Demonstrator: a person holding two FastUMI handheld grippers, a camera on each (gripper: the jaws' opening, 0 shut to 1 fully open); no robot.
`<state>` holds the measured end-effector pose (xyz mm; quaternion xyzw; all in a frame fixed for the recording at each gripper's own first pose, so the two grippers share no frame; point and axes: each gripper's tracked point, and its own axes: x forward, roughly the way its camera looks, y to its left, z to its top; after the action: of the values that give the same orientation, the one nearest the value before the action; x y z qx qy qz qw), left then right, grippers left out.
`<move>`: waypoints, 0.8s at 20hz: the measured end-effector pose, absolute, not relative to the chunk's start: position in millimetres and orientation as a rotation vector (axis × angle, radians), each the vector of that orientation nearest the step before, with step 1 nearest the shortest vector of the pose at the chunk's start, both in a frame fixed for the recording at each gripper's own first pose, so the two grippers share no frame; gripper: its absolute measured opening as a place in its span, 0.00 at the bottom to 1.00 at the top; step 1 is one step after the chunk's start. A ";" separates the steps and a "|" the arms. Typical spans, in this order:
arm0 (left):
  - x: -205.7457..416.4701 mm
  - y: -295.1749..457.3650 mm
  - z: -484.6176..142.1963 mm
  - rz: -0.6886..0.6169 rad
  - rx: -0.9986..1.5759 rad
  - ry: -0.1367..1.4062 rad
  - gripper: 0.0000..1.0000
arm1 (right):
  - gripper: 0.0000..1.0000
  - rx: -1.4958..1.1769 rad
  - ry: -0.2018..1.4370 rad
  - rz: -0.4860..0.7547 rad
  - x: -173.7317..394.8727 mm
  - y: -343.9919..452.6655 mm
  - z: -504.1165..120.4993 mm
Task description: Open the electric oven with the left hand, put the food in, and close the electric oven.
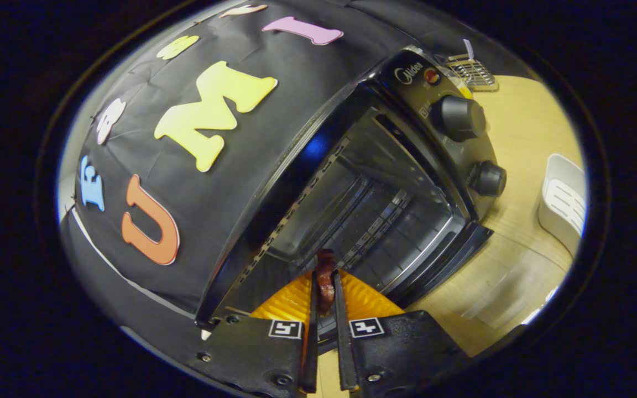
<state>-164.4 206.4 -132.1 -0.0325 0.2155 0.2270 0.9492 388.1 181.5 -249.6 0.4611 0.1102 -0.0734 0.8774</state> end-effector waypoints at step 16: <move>-151.2 192.0 -121.8 0.466 -0.103 0.356 0.97 | 1.00 0.550 0.342 -0.078 329.5 163.0 -246.0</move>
<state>-151.2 192.0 -121.8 -0.0507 0.1752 0.2296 0.9560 329.5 163.0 -246.0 0.2703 0.1679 -0.0385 0.9472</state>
